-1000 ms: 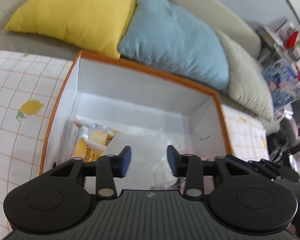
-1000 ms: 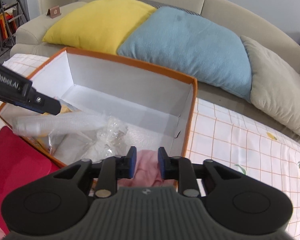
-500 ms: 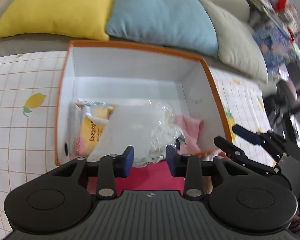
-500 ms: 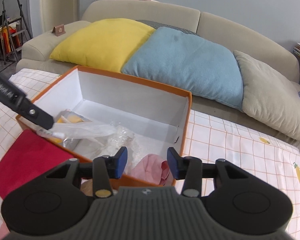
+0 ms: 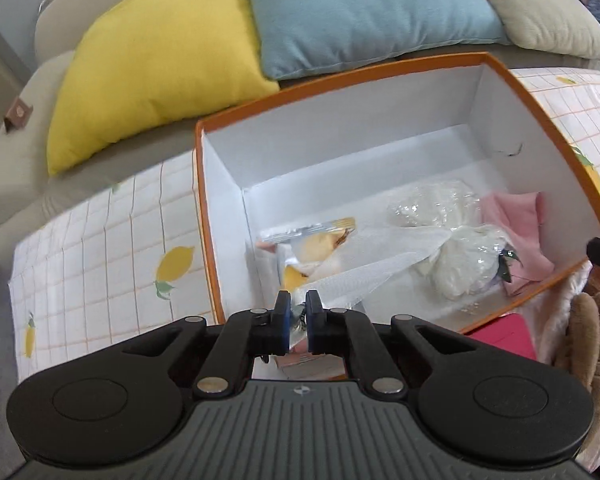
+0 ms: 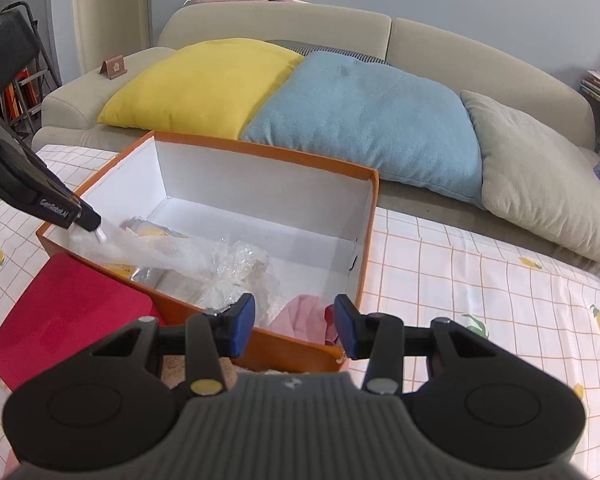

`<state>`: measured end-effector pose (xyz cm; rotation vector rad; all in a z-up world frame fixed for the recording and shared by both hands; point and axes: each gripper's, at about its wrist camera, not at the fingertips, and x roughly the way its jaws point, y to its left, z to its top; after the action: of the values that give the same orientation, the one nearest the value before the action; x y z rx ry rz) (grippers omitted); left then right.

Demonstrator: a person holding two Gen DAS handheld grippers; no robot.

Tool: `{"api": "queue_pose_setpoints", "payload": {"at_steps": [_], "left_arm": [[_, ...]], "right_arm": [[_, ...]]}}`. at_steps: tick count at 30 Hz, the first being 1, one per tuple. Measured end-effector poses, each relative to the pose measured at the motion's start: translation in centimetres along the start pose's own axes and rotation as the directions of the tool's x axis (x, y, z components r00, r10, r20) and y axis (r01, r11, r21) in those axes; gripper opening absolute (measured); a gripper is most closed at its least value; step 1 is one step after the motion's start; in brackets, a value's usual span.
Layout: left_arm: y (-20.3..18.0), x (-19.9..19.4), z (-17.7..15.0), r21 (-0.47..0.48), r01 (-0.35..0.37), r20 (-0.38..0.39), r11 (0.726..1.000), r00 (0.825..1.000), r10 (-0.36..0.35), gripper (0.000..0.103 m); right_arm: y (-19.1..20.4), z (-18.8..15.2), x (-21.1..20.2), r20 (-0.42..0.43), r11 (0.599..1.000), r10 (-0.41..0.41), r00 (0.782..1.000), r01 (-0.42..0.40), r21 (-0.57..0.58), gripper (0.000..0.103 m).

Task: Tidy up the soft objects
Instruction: 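Move both grippers back from the box toward the teddy bear, then grasp the brown teddy bear with the left gripper while the right gripper grasps the red sponge block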

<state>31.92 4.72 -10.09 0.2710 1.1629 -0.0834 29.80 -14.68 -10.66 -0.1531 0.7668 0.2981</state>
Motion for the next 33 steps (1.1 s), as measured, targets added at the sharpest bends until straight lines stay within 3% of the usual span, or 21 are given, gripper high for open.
{"api": "queue_pose_setpoints", "payload": {"at_steps": [2,5,6,10,13,16,19,22,26,31,33], "left_arm": [[0.5,0.5,-0.5,-0.027,0.043,-0.027,0.999,0.999,-0.044,0.019],[1.1,-0.1,-1.2,-0.091,0.107,-0.002,0.99,0.994,-0.108,0.041],[1.3,-0.7,-1.4,-0.108,0.12,0.026,0.987,0.993,-0.118,0.048],[1.6,-4.3,-1.9,-0.154,0.167,0.17,0.974,0.975,-0.141,0.054],[1.4,-7.8,-2.7,-0.152,0.226,0.291,0.962,0.941,-0.175,0.056],[0.7,-11.3,-4.4,-0.128,0.307,0.398,0.943,0.887,-0.234,0.056],[-0.7,-14.1,-6.8,-0.088,0.375,0.465,0.923,0.835,-0.295,0.056],[-2.6,-15.6,-9.5,-0.038,0.396,0.502,0.918,0.802,-0.325,0.056],[-5.6,-15.7,-13.5,-0.002,0.371,0.522,0.929,0.793,-0.316,0.056],[-8.0,-14.1,-17.2,-0.019,0.412,0.47,0.911,0.808,-0.356,0.056],[-9.1,-13.2,-18.0,-0.006,0.395,0.44,0.919,0.826,-0.352,0.056]], "right_arm": [[0.0,0.0,0.0,-0.002,1.0,0.002,1.0,-0.002,0.002,0.043],[0.0,0.0,0.1,-0.005,1.0,0.004,1.0,-0.004,0.005,0.043],[0.0,0.1,0.0,-0.004,1.0,0.004,1.0,-0.004,0.008,0.043],[-0.2,0.3,-0.5,0.005,1.0,0.003,1.0,-0.003,0.022,0.043],[-0.5,0.4,-1.8,0.033,0.998,0.004,0.999,-0.006,0.056,0.043],[-1.1,-0.1,-3.8,0.069,0.993,0.002,0.998,-0.01,0.115,0.044],[-1.6,-1.2,-6.2,0.098,0.985,0.007,0.995,-0.024,0.174,0.045],[-1.8,-2.8,-8.7,0.124,0.976,0.001,0.992,-0.027,0.216,0.047],[-1.9,-6.1,-11.3,0.14,0.964,-0.038,0.989,-0.001,0.266,0.049],[-1.4,-10.8,-12.7,0.074,0.949,-0.052,0.996,0.026,0.314,0.052],[-0.9,-12.8,-12.7,0.039,0.947,-0.051,0.998,0.036,0.318,0.053]]}}
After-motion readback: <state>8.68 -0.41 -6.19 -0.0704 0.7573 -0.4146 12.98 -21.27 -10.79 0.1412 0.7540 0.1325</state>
